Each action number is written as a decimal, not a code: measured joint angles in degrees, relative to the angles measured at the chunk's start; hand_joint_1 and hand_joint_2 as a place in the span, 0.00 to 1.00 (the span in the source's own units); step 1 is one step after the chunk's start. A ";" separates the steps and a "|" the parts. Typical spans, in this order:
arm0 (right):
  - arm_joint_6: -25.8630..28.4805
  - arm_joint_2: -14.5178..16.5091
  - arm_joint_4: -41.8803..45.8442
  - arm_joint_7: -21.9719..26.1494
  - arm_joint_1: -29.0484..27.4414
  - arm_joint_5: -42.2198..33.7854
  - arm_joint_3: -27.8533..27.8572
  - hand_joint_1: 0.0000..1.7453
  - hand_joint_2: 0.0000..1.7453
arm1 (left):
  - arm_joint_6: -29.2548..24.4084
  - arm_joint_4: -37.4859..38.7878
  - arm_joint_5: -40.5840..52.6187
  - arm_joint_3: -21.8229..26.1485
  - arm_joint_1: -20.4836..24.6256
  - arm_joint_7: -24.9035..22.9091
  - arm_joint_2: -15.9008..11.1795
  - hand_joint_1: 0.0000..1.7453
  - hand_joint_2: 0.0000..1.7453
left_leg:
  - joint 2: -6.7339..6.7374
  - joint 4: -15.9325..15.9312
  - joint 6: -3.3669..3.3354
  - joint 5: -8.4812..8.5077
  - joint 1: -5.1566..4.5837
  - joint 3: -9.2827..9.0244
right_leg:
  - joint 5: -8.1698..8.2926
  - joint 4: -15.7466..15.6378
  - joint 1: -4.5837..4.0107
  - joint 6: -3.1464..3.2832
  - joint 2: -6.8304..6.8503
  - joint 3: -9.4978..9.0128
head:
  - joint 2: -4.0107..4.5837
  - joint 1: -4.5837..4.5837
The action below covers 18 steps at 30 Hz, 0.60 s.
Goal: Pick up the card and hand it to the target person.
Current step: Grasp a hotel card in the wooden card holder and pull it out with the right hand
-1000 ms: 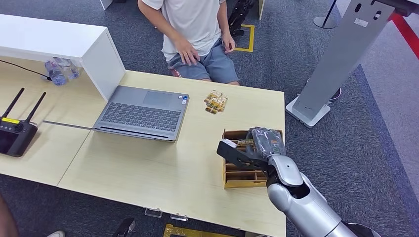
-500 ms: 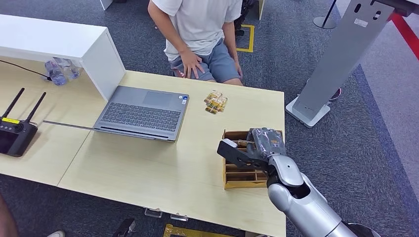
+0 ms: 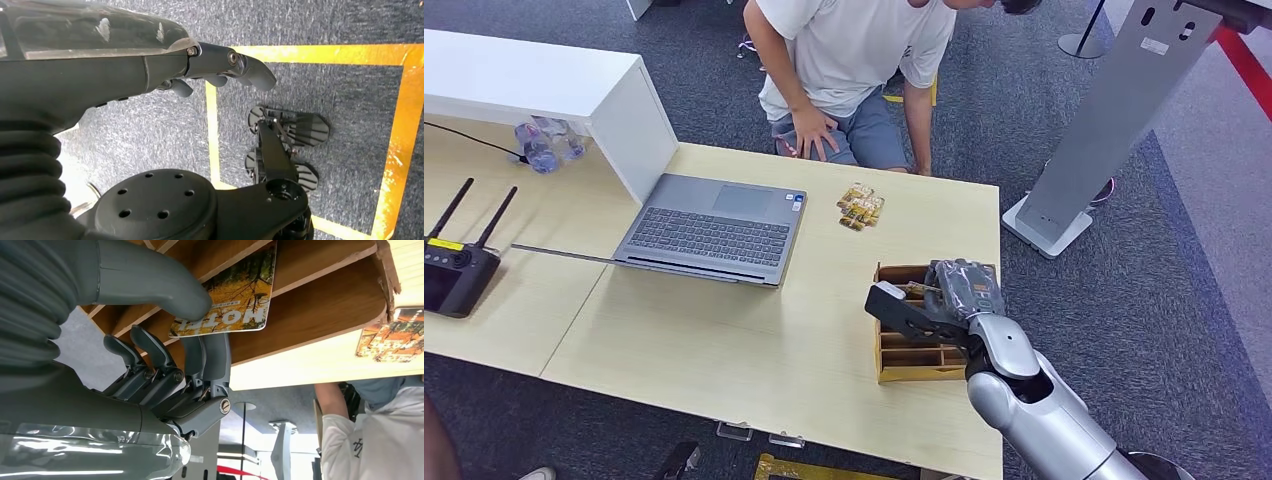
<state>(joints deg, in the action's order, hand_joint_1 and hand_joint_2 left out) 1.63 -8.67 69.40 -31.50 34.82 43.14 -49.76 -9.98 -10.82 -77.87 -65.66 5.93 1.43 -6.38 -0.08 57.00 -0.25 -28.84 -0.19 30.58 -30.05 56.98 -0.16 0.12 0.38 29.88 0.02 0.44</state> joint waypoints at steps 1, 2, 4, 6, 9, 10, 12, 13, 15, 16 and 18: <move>0.07 -0.03 0.10 0.03 0.00 0.04 0.01 0.95 1.00 | -0.17 0.00 -0.15 0.00 0.00 0.02 0.00 0.00 1.00 | 0.00 0.00 0.00 0.00 0.00 0.00 | 0.00 0.00 0.00 0.00 0.00 0.00 | 0.00 0.00; 0.14 -0.08 0.24 0.03 -0.01 0.11 0.03 0.95 1.00 | -0.32 0.00 -0.32 0.00 0.00 0.00 0.00 0.00 1.00 | 0.00 0.00 0.00 0.00 0.00 0.00 | 0.00 0.00 0.00 0.00 0.00 0.00 | 0.00 0.00; 0.42 -0.19 0.71 -0.07 -0.09 0.38 0.10 0.95 1.00 | -0.46 0.00 -0.58 0.00 -0.01 -0.05 0.00 0.00 1.00 | 0.00 0.00 0.00 0.00 0.00 0.00 | 0.00 0.00 0.00 0.00 0.00 0.00 | 0.00 0.01; 0.90 -0.36 1.52 -0.31 -0.22 0.79 0.32 0.95 1.00 | -0.48 0.00 -0.76 0.00 -0.02 -0.07 0.00 0.00 1.00 | 0.00 0.00 0.00 0.00 0.00 0.01 | 0.00 0.00 0.00 0.00 0.00 0.01 | 0.00 0.01; 1.71 -0.98 3.91 -1.05 -0.48 1.36 1.00 0.95 1.00 | -0.59 0.00 -1.09 0.00 -0.02 -0.09 -0.02 0.00 1.00 | 0.00 0.00 0.00 0.00 0.00 0.01 | 0.00 0.00 0.00 0.00 0.00 0.01 | 0.00 0.01; 2.03 -1.28 5.00 -1.37 -0.65 1.63 1.28 0.95 1.00 | -0.64 0.00 -1.23 0.00 -0.02 -0.10 -0.02 0.00 1.00 | 0.00 0.00 0.00 0.00 0.00 0.01 | 0.00 0.00 0.00 0.00 0.00 0.01 | 0.00 0.01; 2.68 -1.87 7.35 -2.01 -1.11 2.46 1.89 0.95 1.00 | -0.70 0.00 -1.48 0.00 -0.03 -0.14 -0.02 0.00 1.00 | 0.00 0.00 0.00 0.00 0.00 0.01 | 0.00 0.00 0.00 0.00 0.00 0.01 | 0.00 0.01; 2.99 -2.15 8.63 -2.35 -1.36 3.01 2.22 0.95 1.00 | -0.73 0.00 -1.60 0.00 -0.04 -0.15 -0.02 0.00 1.00 | 0.00 0.00 0.00 0.00 0.00 0.00 | 0.00 0.00 0.00 0.00 0.00 0.01 | 0.00 0.00; 3.62 -2.79 11.48 -2.93 -1.87 4.26 2.92 0.95 1.00 | -0.75 0.00 -1.81 0.00 -0.06 -0.16 -0.02 0.00 1.00 | 0.00 0.00 0.00 0.00 0.00 0.00 | 0.00 0.00 0.00 0.00 0.00 0.01 | 0.00 0.01; 3.91 -3.11 12.99 -3.10 -2.14 4.86 3.28 0.95 1.00 | -0.75 0.00 -1.89 0.00 -0.07 -0.16 -0.02 0.00 1.00 | 0.00 0.00 0.00 0.00 0.00 0.00 | 0.00 -0.01 0.00 0.00 0.00 0.01 | 0.00 0.01; 4.44 -3.73 15.88 -3.19 -2.72 5.92 3.97 0.95 1.00 | -0.75 0.00 -1.95 0.00 -0.09 -0.14 -0.02 0.00 1.00 | 0.00 0.00 0.00 0.00 0.00 0.00 | 0.00 -0.01 0.00 0.00 0.00 0.01 | 0.00 0.01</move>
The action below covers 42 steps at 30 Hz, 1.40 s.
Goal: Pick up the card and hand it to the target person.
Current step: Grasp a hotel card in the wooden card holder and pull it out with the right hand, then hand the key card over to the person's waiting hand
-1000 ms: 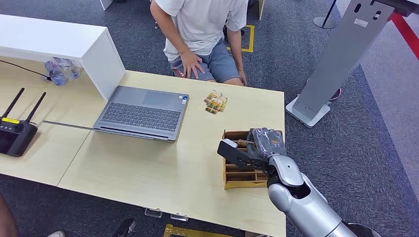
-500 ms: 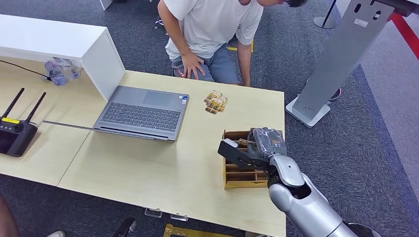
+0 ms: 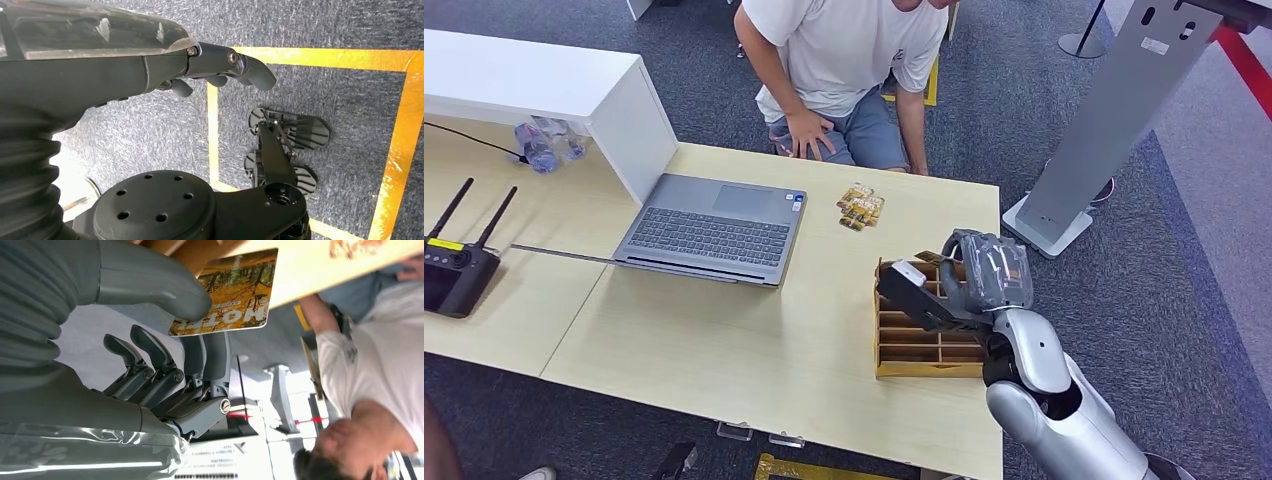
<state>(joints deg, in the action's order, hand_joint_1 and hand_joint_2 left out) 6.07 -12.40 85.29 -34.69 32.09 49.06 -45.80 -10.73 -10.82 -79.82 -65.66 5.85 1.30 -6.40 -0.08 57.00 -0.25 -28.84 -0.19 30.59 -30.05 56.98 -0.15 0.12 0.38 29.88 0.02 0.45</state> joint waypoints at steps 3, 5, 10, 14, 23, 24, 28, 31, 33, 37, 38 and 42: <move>0.83 -0.73 3.93 0.56 -1.01 1.85 0.93 0.95 1.00 | 0.01 0.00 -0.01 0.00 -0.01 0.10 0.00 0.00 1.00 | 0.00 0.00 0.00 0.00 0.00 0.00 | 0.00 0.00 0.00 0.00 0.00 0.00 | 0.00 0.01; 1.25 -1.01 5.99 1.15 -1.59 2.77 1.46 0.95 1.00 | 0.02 0.00 -0.01 0.00 -0.01 0.17 0.00 0.00 1.00 | 0.00 0.00 0.00 0.00 0.00 0.00 | 0.00 0.00 0.00 0.00 0.00 0.00 | 0.00 -0.01; 3.49 -1.33 8.50 4.17 -2.21 3.72 2.13 0.95 1.00 | 0.27 0.00 0.16 0.00 0.00 0.33 0.01 0.00 1.00 | 0.00 0.00 0.00 0.00 0.00 0.01 | 0.00 0.00 0.00 0.00 0.00 0.00 | 0.00 -0.01; 7.68 -1.25 7.69 8.43 -2.17 4.05 2.58 0.95 1.00 | 0.47 0.00 0.54 0.00 0.03 0.40 0.02 0.00 1.00 | 0.00 0.00 0.00 0.00 0.00 0.02 | 0.00 0.01 0.00 0.00 0.00 -0.01 | 0.00 -0.01; 16.82 0.84 -1.90 19.78 0.09 1.04 3.09 0.95 1.00 | 0.99 0.00 0.74 -0.19 0.14 0.99 0.09 0.00 1.00 | -0.01 0.00 0.00 0.00 0.00 0.04 | 0.00 0.01 0.00 0.00 0.02 -0.01 | 0.00 0.00; 17.22 1.19 -3.11 20.34 0.38 0.74 3.15 0.95 1.00 | 1.04 0.00 0.74 -0.22 0.16 1.07 0.09 0.00 1.00 | -0.01 0.00 0.00 0.00 0.00 0.04 | 0.00 0.01 0.00 0.00 0.02 -0.01 | 0.00 0.00; 18.21 2.43 -7.04 21.28 1.18 0.18 3.44 0.95 1.00 | 1.14 0.00 0.74 -0.28 0.17 1.11 0.09 0.00 1.00 | -0.01 0.00 0.00 0.00 0.00 0.04 | 0.00 0.01 0.00 0.00 0.02 0.00 | 0.00 0.01; 18.68 3.21 -9.21 21.52 1.53 0.11 3.56 0.95 1.00 | 1.20 0.00 0.73 -0.32 0.19 1.11 0.09 0.00 1.00 | -0.01 0.00 0.00 0.00 0.00 0.04 | 0.00 0.01 0.00 0.00 0.02 0.00 | 0.00 -0.01; 18.93 3.60 -10.13 21.59 1.59 0.11 3.57 0.95 1.00 | 1.30 0.00 0.71 -0.33 0.18 1.11 0.09 0.00 1.00 | -0.01 0.00 0.00 0.00 0.00 0.04 | 0.00 0.01 0.00 0.00 0.02 0.00 | 0.00 -0.01; 19.05 4.14 -11.09 21.63 1.61 0.09 3.57 0.55 1.00 | 1.42 0.00 0.59 -0.34 0.18 1.16 0.09 0.00 1.00 | -0.01 0.00 0.00 0.00 0.00 0.04 | 0.00 0.01 0.00 0.00 0.02 0.00 | 0.00 -0.01; 19.05 4.25 -11.27 21.63 1.61 0.07 3.57 0.32 1.00 | 1.45 0.00 0.55 -0.35 0.17 1.22 0.09 0.00 1.00 | -0.01 0.00 0.00 0.00 0.00 0.04 | 0.00 0.01 0.00 0.00 0.02 0.00 | 0.00 -0.01; 19.02 4.55 -11.52 21.57 1.50 -0.02 3.57 0.00 1.00 | 2.22 0.00 0.60 -0.37 0.16 1.69 0.09 0.00 1.00 | -0.01 0.00 0.00 0.00 0.00 0.04 | 0.00 0.01 0.00 0.00 0.02 0.01 | 0.00 0.00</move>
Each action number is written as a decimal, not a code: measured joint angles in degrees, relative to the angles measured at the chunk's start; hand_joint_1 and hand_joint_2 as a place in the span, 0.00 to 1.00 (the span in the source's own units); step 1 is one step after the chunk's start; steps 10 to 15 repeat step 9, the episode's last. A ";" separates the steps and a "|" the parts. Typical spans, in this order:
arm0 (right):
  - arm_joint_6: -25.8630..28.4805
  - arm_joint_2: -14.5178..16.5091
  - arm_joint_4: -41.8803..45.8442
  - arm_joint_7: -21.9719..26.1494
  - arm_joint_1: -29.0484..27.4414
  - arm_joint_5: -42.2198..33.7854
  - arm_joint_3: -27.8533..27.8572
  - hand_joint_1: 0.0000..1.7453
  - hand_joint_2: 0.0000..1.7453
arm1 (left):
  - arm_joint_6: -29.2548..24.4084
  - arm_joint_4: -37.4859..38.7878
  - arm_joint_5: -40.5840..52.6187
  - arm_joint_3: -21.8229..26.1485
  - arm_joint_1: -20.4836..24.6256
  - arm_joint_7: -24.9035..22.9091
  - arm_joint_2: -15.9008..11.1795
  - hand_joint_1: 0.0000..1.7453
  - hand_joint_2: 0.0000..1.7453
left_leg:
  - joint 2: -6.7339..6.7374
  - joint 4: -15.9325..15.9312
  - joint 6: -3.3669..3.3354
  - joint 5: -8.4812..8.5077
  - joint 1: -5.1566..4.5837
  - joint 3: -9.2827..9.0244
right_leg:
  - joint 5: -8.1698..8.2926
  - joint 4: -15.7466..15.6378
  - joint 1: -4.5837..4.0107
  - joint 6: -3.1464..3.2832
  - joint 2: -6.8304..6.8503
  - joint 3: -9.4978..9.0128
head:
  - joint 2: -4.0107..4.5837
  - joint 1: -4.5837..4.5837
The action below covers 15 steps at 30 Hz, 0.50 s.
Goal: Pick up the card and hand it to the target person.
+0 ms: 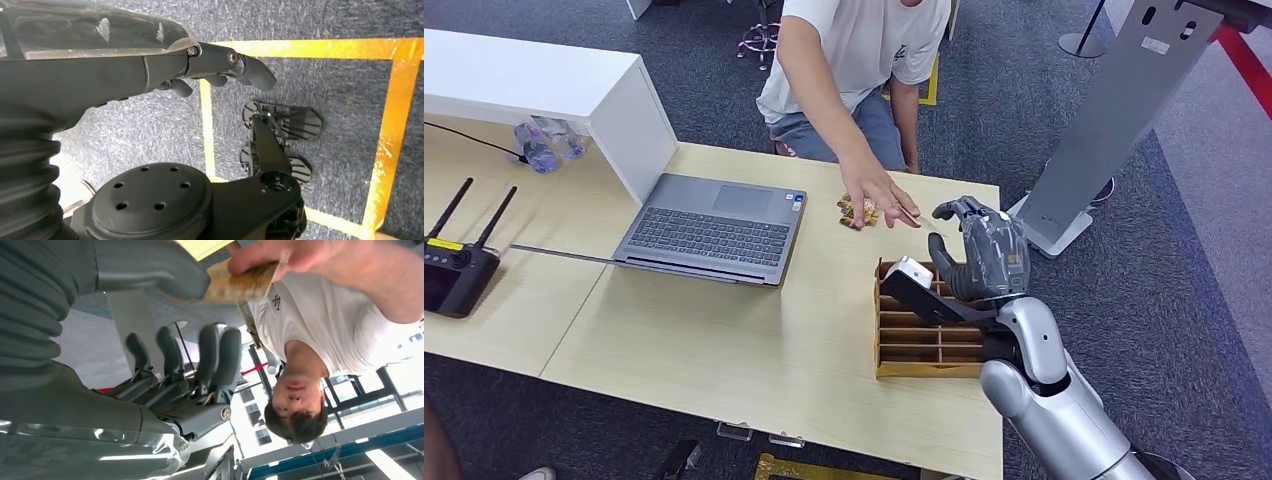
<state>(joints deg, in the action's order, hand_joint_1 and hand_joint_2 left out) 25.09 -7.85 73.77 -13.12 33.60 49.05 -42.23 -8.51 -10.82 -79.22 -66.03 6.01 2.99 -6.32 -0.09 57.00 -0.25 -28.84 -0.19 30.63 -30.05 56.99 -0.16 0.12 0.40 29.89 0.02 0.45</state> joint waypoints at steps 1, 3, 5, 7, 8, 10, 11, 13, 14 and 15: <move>-0.04 0.06 0.02 -0.03 -0.06 -0.21 0.00 0.00 1.00 | 0.14 0.00 0.02 -0.02 0.00 0.14 0.00 0.00 1.00 | 0.00 0.00 0.00 0.00 0.00 0.00 | 0.00 0.00 0.00 0.00 0.00 0.00 | 0.00 0.00; -0.45 0.13 0.20 0.20 -0.29 -1.99 0.02 0.00 1.00 | 0.03 0.00 -0.06 -0.04 -0.01 0.30 0.00 0.00 0.75 | 0.00 0.00 0.00 0.00 0.00 0.00 | 0.00 0.00 0.00 0.00 0.00 0.00 | 0.00 0.00; -1.52 0.14 0.70 1.43 -0.83 -6.76 0.23 0.00 1.00 | -0.55 0.00 -0.33 -0.04 -0.02 0.32 -0.01 0.00 0.25 | 0.00 0.00 0.00 0.00 0.00 0.00 | 0.00 0.00 0.00 0.00 0.00 0.00 | 0.00 -0.01; -2.69 0.12 1.42 3.57 -1.69 -13.64 0.70 0.00 1.00 | -1.04 0.00 -0.69 -0.04 -0.05 0.27 -0.02 0.00 0.00 | 0.00 0.00 0.00 0.00 0.00 -0.01 | 0.00 -0.01 0.00 0.00 0.00 0.01 | 0.00 -0.01; -3.20 0.09 1.81 4.69 -2.20 -17.16 1.00 0.00 1.00 | -1.18 0.00 -0.87 -0.04 -0.07 0.25 -0.02 0.00 0.00 | 0.00 0.00 0.00 0.00 0.00 -0.01 | 0.00 -0.01 0.00 0.00 0.00 0.01 | 0.00 0.00; -3.38 0.07 1.98 5.19 -2.44 -18.74 1.14 0.00 1.00 | -1.23 0.00 -0.96 -0.04 -0.08 0.24 -0.02 0.00 0.00 | 0.00 0.00 0.00 0.00 0.00 -0.01 | 0.00 -0.01 0.00 0.00 0.00 0.01 | 0.00 0.00; -3.38 0.07 1.98 5.19 -2.44 -18.74 1.14 0.00 1.00 | -1.23 0.00 -0.96 -0.04 -0.08 0.24 -0.02 0.00 0.00 | 0.00 0.00 0.00 0.00 0.00 -0.01 | 0.00 -0.01 0.00 0.00 0.00 0.01 | 0.00 0.00; -3.38 0.07 1.98 5.19 -2.44 -18.74 1.14 0.00 1.00 | -1.23 0.00 -0.96 -0.04 -0.08 0.24 -0.02 0.00 0.00 | 0.00 0.00 0.00 0.00 0.00 -0.01 | 0.00 -0.01 0.00 0.00 0.00 0.01 | 0.00 0.00; -3.38 0.07 1.98 5.19 -2.44 -18.74 1.14 0.00 1.00 | -1.23 0.00 -0.96 -0.04 -0.08 0.24 -0.02 0.00 0.00 | 0.00 0.00 0.00 0.00 0.00 -0.01 | 0.00 -0.01 0.00 0.00 0.00 0.01 | 0.00 0.00; -3.38 0.07 1.98 5.19 -2.44 -18.74 1.14 0.00 1.00 | -1.23 0.00 -0.96 -0.04 -0.08 0.24 -0.02 0.00 0.00 | 0.00 0.00 0.00 0.00 0.00 -0.01 | 0.00 -0.01 0.00 0.00 0.00 0.01 | 0.00 0.00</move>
